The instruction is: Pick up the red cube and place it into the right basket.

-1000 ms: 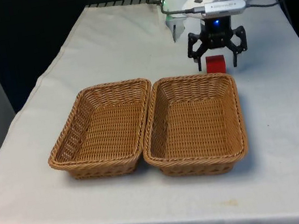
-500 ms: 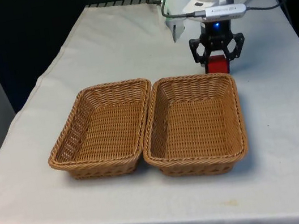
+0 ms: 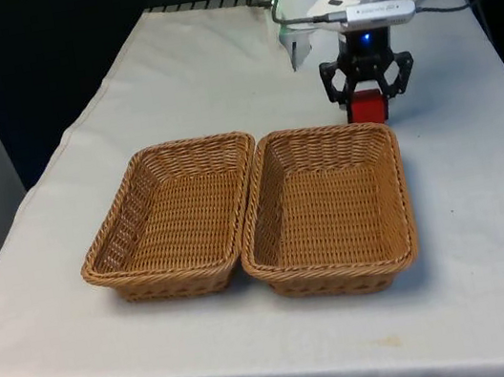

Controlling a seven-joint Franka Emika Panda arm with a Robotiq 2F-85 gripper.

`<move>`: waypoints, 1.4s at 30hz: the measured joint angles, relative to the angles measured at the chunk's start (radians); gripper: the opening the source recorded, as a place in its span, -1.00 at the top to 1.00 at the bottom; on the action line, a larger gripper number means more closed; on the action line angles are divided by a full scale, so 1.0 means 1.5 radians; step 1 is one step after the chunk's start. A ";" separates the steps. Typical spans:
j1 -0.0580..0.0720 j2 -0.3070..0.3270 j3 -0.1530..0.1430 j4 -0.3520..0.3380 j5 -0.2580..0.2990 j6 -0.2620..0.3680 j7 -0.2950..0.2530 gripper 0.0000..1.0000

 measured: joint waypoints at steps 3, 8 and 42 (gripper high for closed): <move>0.000 -0.027 -0.001 -0.004 -0.001 -0.022 0.000 0.96; 0.000 -0.058 -0.003 -0.008 -0.003 -0.051 0.000 0.96; -0.024 -0.253 -0.052 -0.011 -0.041 -0.228 -0.037 0.96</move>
